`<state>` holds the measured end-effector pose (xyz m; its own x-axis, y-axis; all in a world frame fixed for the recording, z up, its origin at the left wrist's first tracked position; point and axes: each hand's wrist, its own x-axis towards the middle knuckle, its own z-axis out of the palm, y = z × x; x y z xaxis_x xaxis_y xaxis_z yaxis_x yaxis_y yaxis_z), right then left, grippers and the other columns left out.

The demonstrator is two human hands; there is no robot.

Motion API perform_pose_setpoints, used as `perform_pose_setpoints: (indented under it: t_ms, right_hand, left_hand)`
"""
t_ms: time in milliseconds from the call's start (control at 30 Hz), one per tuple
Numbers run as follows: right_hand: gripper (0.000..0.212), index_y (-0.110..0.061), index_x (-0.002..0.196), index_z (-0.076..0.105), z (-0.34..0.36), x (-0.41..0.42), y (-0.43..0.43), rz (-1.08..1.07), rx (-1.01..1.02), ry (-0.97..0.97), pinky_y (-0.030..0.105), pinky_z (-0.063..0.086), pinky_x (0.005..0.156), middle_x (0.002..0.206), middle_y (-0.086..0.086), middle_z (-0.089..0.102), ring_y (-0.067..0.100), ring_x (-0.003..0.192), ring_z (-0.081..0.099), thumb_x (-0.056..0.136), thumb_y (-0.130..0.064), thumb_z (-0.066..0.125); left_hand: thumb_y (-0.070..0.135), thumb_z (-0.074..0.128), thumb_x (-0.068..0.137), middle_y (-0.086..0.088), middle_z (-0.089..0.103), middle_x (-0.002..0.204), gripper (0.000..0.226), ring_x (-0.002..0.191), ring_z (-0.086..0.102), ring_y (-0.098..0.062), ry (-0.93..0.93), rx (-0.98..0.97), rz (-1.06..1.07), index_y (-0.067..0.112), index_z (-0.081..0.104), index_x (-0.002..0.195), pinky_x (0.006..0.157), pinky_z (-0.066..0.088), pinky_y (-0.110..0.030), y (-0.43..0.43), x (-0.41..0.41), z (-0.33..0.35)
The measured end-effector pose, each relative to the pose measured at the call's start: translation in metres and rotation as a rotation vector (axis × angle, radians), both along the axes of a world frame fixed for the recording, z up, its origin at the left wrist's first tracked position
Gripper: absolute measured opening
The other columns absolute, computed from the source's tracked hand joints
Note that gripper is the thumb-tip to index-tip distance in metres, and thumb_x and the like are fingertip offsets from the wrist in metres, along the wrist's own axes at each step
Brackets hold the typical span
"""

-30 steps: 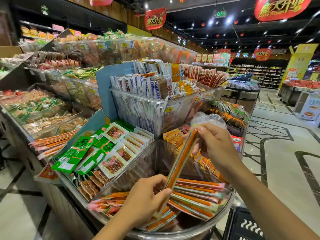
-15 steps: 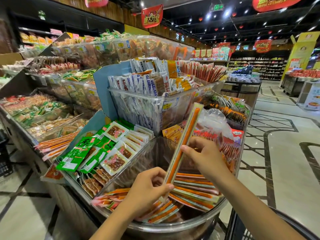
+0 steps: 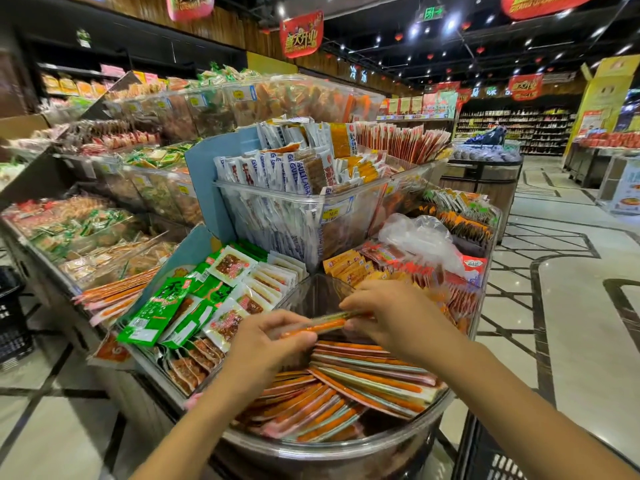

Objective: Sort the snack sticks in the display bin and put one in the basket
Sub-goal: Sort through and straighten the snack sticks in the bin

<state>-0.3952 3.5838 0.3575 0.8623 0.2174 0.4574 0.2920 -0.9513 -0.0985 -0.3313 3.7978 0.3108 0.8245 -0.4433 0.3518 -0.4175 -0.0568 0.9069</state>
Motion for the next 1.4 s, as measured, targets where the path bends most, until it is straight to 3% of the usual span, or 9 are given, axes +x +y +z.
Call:
perform_pose_setpoints:
  t_ms: [167,267,400,600,733,867,1133,1300,1400]
  right_hand:
    - [0.008,-0.024,0.092,0.073,0.000,0.004,0.007,-0.006,0.344,0.054,0.011,0.037,0.061,0.074,-0.019,0.059,-0.006,0.070,0.054,0.090,-0.032,0.073]
    - [0.008,-0.024,0.085,0.070,-0.001,0.009,0.004,-0.045,0.556,-0.018,0.013,0.043,0.064,0.074,-0.014,0.064,-0.001,0.072,0.059,0.090,-0.027,0.074]
    - [0.009,-0.010,0.088,0.066,-0.002,0.011,-0.003,-0.051,0.936,-0.037,0.038,0.056,0.066,0.075,0.005,0.069,0.015,0.065,0.067,0.092,-0.016,0.072]
    - [0.014,0.006,0.090,0.055,-0.007,0.002,-0.002,-0.005,1.303,-0.016,0.024,0.052,0.046,0.066,0.017,0.062,0.013,0.049,0.065,0.094,-0.002,0.066]
    - [0.010,-0.005,0.094,0.062,-0.008,-0.006,-0.012,-0.060,1.307,-0.031,0.040,0.058,0.062,0.069,0.004,0.065,0.014,0.053,0.062,0.094,-0.012,0.070]
    - [0.017,-0.017,0.085,0.062,-0.002,-0.011,-0.031,-0.111,1.250,-0.189,0.044,0.055,0.062,0.059,-0.003,0.063,0.027,0.059,0.066,0.100,-0.024,0.062]
    - [0.040,0.012,0.094,0.059,-0.020,-0.005,-0.047,-0.133,1.233,-0.126,0.041,0.054,0.058,0.083,0.029,0.066,0.026,0.064,0.073,0.108,-0.022,0.042]
    - [0.034,-0.001,0.106,0.067,-0.031,-0.016,-0.055,-0.206,1.049,-0.097,0.048,0.061,0.068,0.087,0.016,0.071,0.015,0.068,0.073,0.109,-0.019,0.038]
    - [0.031,-0.016,0.123,0.067,-0.039,-0.024,-0.061,-0.262,0.936,-0.141,0.039,0.060,0.067,0.080,0.002,0.072,0.010,0.066,0.071,0.108,-0.019,0.041]
  left_hand:
    - [0.007,0.084,0.073,-0.008,0.074,0.072,0.011,0.059,0.064,-0.009,-0.018,-0.165,0.053,0.008,0.077,0.081,0.054,0.049,-0.016,0.011,0.012,0.037]
    - [0.010,0.084,0.075,-0.009,0.076,0.082,0.017,0.068,0.066,-0.012,-0.024,-0.110,0.078,0.008,0.076,0.090,0.058,0.050,-0.018,0.005,0.016,0.036]
    - [0.020,0.084,0.080,0.007,0.076,0.082,0.015,0.071,0.068,-0.005,-0.084,0.133,0.045,0.021,0.076,0.093,0.062,0.050,-0.016,-0.016,0.005,0.017]
    - [0.030,0.083,0.081,0.017,0.073,0.080,0.012,0.074,0.068,-0.005,-0.261,0.296,0.030,0.036,0.074,0.086,0.069,0.054,-0.025,-0.046,-0.001,-0.004]
    - [0.021,0.079,0.085,0.015,0.070,0.076,0.015,0.071,0.064,-0.004,-0.316,0.349,0.041,0.034,0.072,0.082,0.065,0.048,-0.018,-0.048,0.007,-0.007]
    - [0.022,0.078,0.086,0.014,0.068,0.073,0.016,0.066,0.062,-0.007,-0.353,0.477,0.046,0.035,0.070,0.083,0.060,0.046,-0.020,-0.039,0.025,-0.013]
    - [0.037,0.086,0.076,0.012,0.067,0.072,0.025,0.067,0.060,-0.004,-0.454,0.643,0.155,0.033,0.064,0.086,0.063,0.054,-0.031,-0.033,0.040,-0.007]
    - [0.035,0.078,0.084,0.016,0.060,0.072,0.020,0.068,0.057,-0.002,-0.616,0.759,0.166,0.035,0.062,0.095,0.063,0.053,-0.029,-0.041,0.038,-0.006]
    - [0.035,0.073,0.087,0.018,0.061,0.078,0.020,0.075,0.060,-0.003,-0.657,0.831,0.142,0.039,0.063,0.104,0.068,0.053,-0.026,-0.050,0.041,-0.009]
